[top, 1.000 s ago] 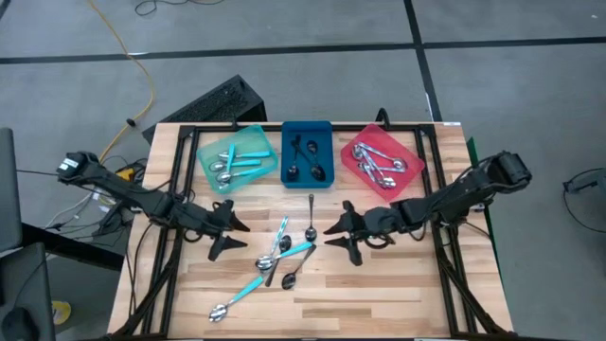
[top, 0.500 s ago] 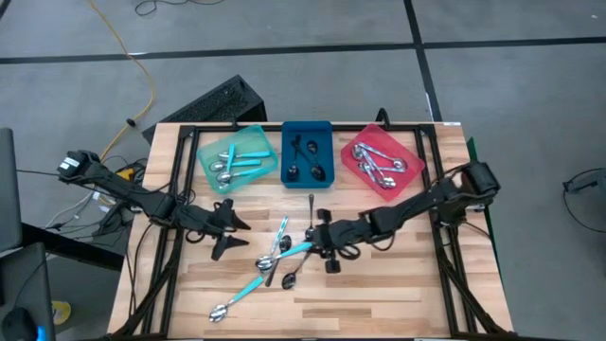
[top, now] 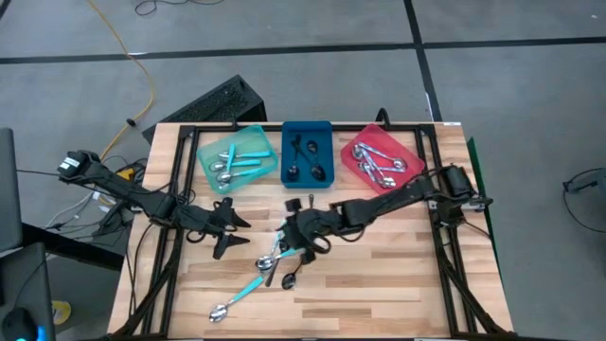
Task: Sort silverware by color (type)
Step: Put the white patterned spoon into the pink bin
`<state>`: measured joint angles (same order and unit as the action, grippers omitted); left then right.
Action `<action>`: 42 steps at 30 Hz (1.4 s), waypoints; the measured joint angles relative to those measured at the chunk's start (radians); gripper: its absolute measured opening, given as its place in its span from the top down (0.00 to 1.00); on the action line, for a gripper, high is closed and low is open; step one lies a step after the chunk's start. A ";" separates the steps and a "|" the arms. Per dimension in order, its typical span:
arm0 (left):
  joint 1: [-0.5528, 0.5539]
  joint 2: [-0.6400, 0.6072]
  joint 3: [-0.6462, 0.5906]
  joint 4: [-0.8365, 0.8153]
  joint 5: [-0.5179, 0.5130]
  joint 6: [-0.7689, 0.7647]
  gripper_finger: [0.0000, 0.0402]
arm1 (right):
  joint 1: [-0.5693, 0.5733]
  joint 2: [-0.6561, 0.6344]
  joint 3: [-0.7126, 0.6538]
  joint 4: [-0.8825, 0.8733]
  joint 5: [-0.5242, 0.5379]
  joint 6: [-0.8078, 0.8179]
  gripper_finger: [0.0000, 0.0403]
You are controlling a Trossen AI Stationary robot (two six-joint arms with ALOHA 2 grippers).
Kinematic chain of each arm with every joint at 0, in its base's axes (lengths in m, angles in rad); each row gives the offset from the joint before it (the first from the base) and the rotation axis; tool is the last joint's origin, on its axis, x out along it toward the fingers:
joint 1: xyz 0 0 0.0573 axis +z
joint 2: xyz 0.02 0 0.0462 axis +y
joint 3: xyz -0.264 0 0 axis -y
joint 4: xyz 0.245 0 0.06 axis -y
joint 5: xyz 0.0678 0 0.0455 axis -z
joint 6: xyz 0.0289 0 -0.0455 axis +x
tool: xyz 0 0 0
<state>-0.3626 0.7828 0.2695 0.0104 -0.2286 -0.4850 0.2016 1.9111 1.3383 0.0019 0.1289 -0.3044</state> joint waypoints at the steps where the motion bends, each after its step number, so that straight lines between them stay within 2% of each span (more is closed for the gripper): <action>1: 0.000 0.000 0.000 -0.002 -0.003 0.000 0.43 | -0.004 0.014 0.031 -0.011 -0.010 -0.019 0.62; 7: 0.000 0.003 0.000 -0.003 -0.008 0.000 0.43 | -0.042 0.109 0.202 -0.163 -0.146 -0.121 0.62; 11: 0.000 0.003 0.000 -0.007 -0.017 0.001 0.43 | -0.065 0.174 0.291 -0.210 -0.197 -0.188 0.62; 20: 0.000 0.003 0.000 -0.020 -0.026 0.001 0.43 | -0.104 0.291 0.384 -0.255 -0.358 -0.280 0.62; 25: 0.000 0.003 0.000 -0.021 -0.031 0.001 0.43 | -0.108 0.337 0.392 -0.282 -0.367 -0.321 0.62; 42: 0.000 0.002 0.000 -0.020 -0.074 -0.014 0.43 | -0.108 0.372 0.391 -0.315 -0.373 -0.389 0.62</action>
<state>-0.3626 0.7853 0.2695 -0.0094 -0.3027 -0.4991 0.0937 2.2831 1.7291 -0.3133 -0.2438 -0.6932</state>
